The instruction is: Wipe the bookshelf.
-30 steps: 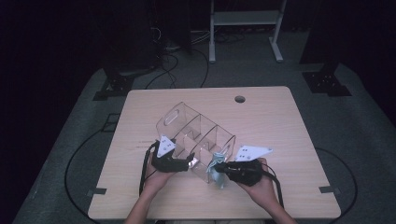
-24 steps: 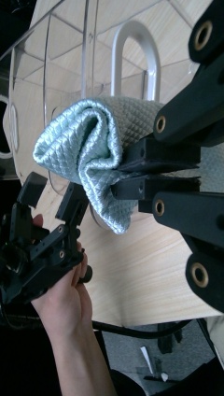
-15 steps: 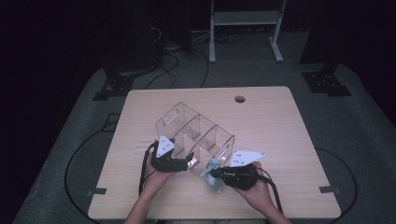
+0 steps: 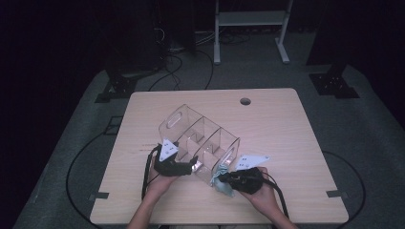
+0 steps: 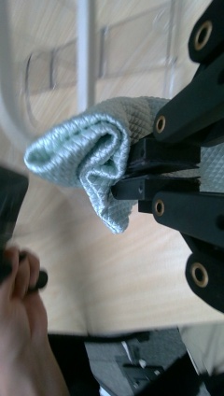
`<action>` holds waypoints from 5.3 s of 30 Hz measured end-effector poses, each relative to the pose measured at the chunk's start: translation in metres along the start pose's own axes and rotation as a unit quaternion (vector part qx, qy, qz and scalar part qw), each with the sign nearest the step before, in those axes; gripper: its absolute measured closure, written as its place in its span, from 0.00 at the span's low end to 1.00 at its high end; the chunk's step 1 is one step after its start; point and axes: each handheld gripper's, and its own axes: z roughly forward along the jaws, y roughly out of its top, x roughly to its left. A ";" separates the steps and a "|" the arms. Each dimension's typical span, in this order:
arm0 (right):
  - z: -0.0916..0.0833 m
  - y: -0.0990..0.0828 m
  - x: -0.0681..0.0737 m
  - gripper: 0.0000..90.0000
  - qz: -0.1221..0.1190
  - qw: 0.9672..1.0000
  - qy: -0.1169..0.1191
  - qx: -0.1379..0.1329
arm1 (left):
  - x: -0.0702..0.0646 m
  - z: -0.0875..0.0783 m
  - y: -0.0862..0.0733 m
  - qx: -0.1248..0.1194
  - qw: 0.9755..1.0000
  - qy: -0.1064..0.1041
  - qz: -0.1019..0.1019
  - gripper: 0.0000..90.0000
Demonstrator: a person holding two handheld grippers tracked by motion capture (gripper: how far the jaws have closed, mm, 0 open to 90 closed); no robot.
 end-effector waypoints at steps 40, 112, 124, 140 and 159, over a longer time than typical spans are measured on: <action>-0.011 -0.009 -0.039 0.95 0.042 0.997 -0.060 -0.009 | 0.000 -0.003 0.000 0.001 1.000 -0.017 0.008 0.09; 0.025 -0.022 -0.008 0.92 -0.004 0.998 0.004 0.061 | 0.004 -0.005 0.000 0.010 1.000 -0.011 0.000 0.10; 0.009 -0.025 -0.044 0.92 0.037 0.997 -0.053 0.043 | 0.002 -0.007 0.000 0.012 1.000 -0.025 0.008 0.10; -0.001 -0.030 -0.068 0.92 0.084 0.992 -0.087 0.025 | 0.000 -0.007 -0.001 0.008 1.000 -0.029 0.009 0.09; -0.019 -0.015 -0.064 0.92 0.074 0.992 -0.095 -0.023 | -0.001 -0.005 -0.001 0.005 1.000 -0.027 0.008 0.09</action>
